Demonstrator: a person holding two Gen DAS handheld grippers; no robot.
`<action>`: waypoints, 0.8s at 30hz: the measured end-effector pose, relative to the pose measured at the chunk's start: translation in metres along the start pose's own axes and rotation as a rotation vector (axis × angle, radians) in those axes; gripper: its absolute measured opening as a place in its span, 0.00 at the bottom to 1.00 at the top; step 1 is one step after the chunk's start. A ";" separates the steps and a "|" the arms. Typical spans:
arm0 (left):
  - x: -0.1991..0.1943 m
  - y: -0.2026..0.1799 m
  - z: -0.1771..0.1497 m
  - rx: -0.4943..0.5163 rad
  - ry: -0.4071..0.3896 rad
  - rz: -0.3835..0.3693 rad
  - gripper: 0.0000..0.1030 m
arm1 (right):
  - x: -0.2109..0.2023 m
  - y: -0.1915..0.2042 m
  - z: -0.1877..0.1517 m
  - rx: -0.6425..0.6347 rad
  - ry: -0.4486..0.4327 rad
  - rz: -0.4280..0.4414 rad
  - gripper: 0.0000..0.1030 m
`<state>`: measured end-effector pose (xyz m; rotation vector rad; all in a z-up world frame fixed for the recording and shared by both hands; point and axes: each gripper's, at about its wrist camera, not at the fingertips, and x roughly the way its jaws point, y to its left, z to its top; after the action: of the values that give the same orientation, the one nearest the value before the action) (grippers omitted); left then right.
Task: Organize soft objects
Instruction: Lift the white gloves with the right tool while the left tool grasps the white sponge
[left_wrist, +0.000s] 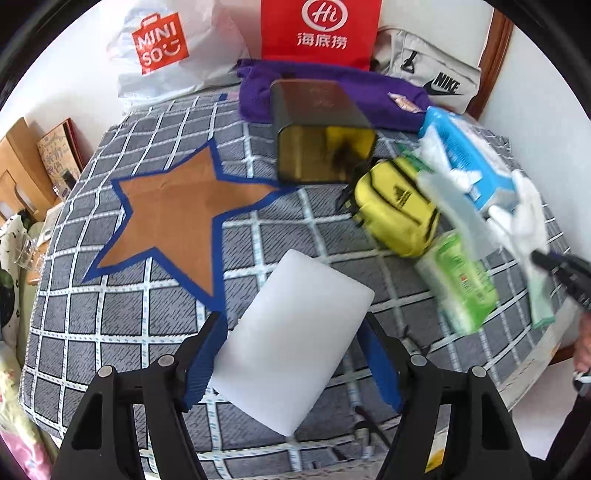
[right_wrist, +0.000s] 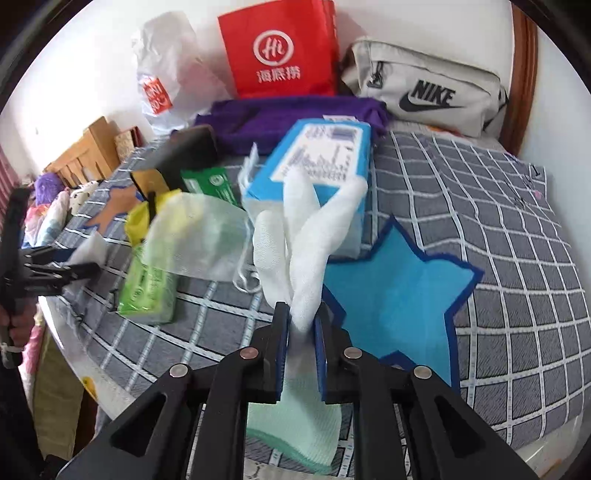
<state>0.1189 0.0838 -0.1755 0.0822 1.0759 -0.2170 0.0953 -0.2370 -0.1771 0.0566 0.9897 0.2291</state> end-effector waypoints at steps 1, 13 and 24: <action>-0.002 -0.002 0.001 0.005 -0.006 0.002 0.69 | 0.002 0.000 -0.001 0.003 0.003 0.004 0.25; -0.023 -0.013 0.022 -0.008 -0.040 -0.034 0.69 | -0.011 0.000 0.006 -0.009 -0.047 0.028 0.10; -0.038 -0.009 0.045 -0.081 -0.080 -0.101 0.69 | -0.055 0.002 0.035 0.013 -0.148 0.081 0.10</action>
<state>0.1391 0.0725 -0.1206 -0.0538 1.0085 -0.2650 0.0953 -0.2453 -0.1129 0.1237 0.8419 0.2888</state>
